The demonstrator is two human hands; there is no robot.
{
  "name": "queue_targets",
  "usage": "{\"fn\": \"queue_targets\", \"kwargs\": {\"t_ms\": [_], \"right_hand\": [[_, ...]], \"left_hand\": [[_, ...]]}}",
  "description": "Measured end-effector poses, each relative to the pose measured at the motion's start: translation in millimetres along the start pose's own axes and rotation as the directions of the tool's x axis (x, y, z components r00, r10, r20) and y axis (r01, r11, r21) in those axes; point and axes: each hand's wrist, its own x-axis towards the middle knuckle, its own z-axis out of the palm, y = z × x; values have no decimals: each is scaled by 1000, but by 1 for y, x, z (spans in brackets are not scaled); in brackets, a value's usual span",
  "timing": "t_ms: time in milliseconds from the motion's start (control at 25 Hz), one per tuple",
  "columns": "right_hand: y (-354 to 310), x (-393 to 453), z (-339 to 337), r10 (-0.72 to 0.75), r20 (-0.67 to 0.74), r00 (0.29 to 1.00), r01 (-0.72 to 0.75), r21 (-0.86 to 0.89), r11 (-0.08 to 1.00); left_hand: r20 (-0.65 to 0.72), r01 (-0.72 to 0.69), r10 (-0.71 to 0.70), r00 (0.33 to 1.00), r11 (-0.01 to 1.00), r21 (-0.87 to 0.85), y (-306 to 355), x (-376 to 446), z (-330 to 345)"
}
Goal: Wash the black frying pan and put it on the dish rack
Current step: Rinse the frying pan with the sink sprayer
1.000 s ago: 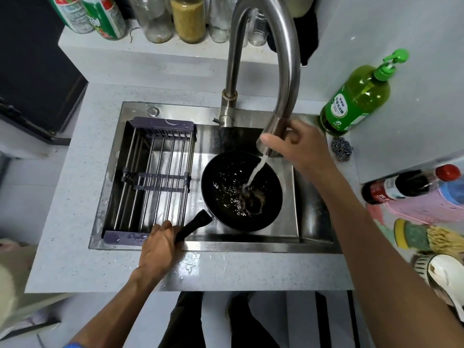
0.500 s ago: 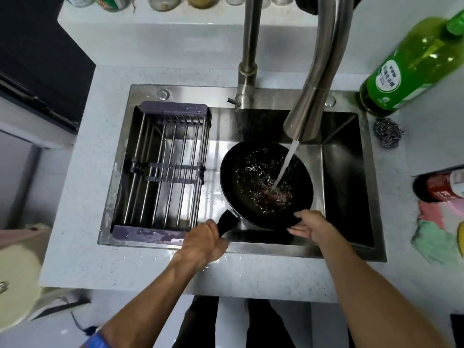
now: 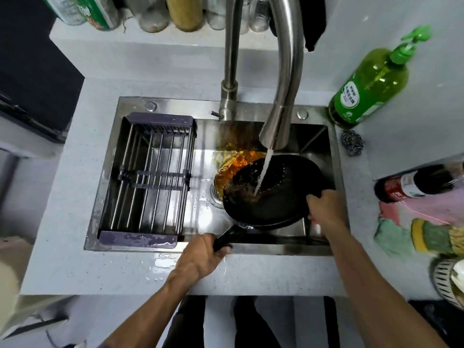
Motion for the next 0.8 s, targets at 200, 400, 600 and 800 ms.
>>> {"fn": "queue_targets", "kwargs": {"t_ms": [200,400,600,800], "right_hand": [[-59,-32,-54,-286,-128,950,211,-416,885],[-107,-55,-74,-430,-59,901,299,-633,714],[-132,-63,-66,-506,-7,862,368,-678,636],[-89,-57,-70,-310,-68,948,241,-482,843]], "left_hand": [[180,-15,84,980,935,-354,6,-14,-1],[342,83,100,934,874,-480,7,-23,-8],[460,181,159,873,772,-610,4,-29,-5],[463,327,-43,885,765,-555,40,-25,-6]]}}
